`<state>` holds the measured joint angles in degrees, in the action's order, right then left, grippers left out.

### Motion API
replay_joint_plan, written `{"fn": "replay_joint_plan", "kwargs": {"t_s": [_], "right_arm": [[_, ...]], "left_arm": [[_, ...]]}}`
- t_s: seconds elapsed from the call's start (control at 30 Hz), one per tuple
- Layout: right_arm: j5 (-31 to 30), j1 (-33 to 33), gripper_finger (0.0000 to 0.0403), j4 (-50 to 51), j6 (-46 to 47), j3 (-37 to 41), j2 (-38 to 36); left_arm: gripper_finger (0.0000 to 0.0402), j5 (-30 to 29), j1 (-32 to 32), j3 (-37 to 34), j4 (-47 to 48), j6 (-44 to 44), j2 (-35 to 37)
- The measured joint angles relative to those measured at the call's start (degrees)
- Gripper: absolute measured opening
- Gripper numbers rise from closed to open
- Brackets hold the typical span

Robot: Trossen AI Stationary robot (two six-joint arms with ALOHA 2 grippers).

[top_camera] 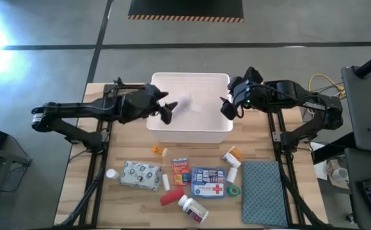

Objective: Pick & place medical supplies in basket/bin
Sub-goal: Put the white pill bottle into the white bin

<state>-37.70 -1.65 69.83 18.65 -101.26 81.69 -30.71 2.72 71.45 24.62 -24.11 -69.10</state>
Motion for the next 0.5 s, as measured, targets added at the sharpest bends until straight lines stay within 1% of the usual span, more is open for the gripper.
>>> {"fn": "replay_joint_plan", "kwargs": {"t_s": [0.1, 0.17, 0.3, 0.33, 0.4, 0.5], "right_arm": [[0.03, 0.02, 0.0368, 0.29, 0.31, 0.26, 0.02], [0.03, 0.02, 0.0368, 0.26, 0.29, 0.38, 0.02], [0.05, 0.02, 0.0368, 0.13, -0.68, 0.82, 0.02], [0.18, 0.01, 0.0368, 0.16, -1.05, 0.94, 0.02], [0.27, 0.02, 0.0368, 0.14, -1.51, 1.09, 0.04], [0.33, 0.0, 0.0368, 0.19, -1.98, 1.48, 0.09]], "left_arm": [[0.0299, -0.05, -2.71, 3.18, 11.46, -1.49, 1.38], [0.0299, 0.51, -5.83, 5.9, 22.44, -4.07, 2.23], [0.0294, 6.3, -14.4, 10.0, 42.88, -8.8, 2.3], [0.0293, 8.17, -16.77, 10.3, 46.1, -10.87, 2.3], [0.0289, 10.85, -21.55, 10.06, 49.61, -14.86, 2.36], [0.0285, 11.86, -28.49, 8.24, 50.47, -20.28, 1.92]]}}
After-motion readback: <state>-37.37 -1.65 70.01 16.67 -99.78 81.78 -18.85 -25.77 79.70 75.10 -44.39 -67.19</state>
